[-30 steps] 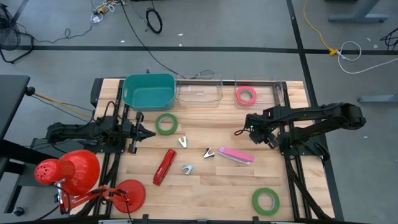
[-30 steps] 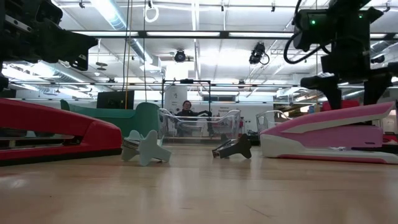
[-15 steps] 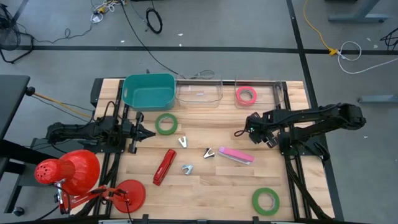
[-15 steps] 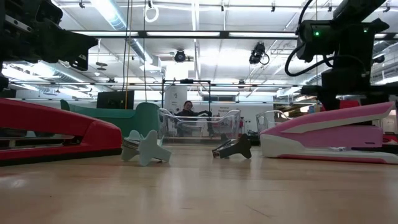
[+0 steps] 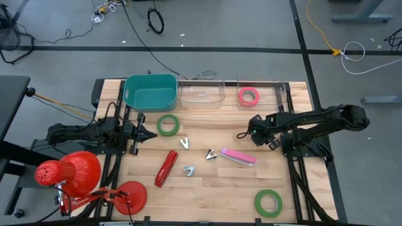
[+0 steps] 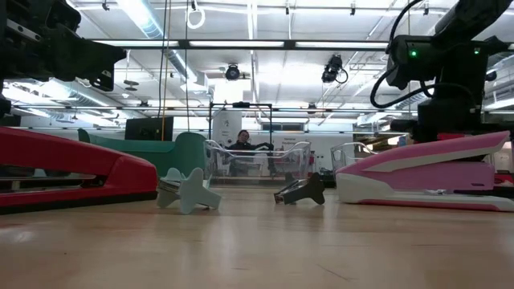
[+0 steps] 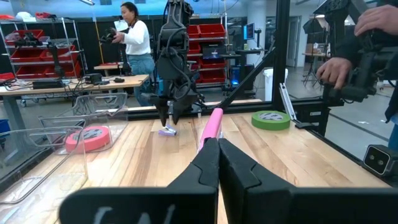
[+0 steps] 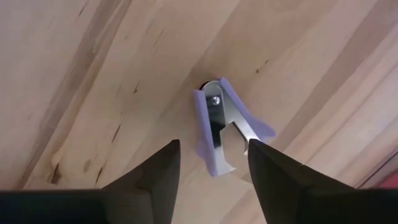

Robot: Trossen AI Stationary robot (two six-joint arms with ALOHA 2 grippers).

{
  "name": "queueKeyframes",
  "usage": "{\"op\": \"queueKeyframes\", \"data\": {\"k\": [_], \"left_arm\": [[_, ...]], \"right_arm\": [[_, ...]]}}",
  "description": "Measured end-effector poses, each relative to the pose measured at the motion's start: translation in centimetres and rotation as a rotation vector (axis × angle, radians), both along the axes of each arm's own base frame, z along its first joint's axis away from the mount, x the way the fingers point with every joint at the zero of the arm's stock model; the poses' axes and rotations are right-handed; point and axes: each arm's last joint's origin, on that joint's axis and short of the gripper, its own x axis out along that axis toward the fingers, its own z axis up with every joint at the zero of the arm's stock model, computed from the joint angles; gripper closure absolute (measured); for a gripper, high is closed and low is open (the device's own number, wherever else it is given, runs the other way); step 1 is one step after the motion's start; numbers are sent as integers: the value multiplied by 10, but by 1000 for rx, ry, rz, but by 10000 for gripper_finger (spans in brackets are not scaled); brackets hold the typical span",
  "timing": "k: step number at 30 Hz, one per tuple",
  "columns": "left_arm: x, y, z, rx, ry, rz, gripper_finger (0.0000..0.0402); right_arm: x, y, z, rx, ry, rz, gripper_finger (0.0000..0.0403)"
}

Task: Pick and place Stapler, Stapler remover, tape
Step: Put the purple staple remover into the blue bin

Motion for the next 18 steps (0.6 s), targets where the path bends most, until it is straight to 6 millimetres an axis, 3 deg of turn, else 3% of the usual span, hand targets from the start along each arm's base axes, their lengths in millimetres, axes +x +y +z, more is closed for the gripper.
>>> {"op": "queueKeyframes", "data": {"k": [18], "left_arm": [[0,0,0,0,0,0,399]], "right_arm": [[-3,-5,-3,-7,8,-32,318]]}}
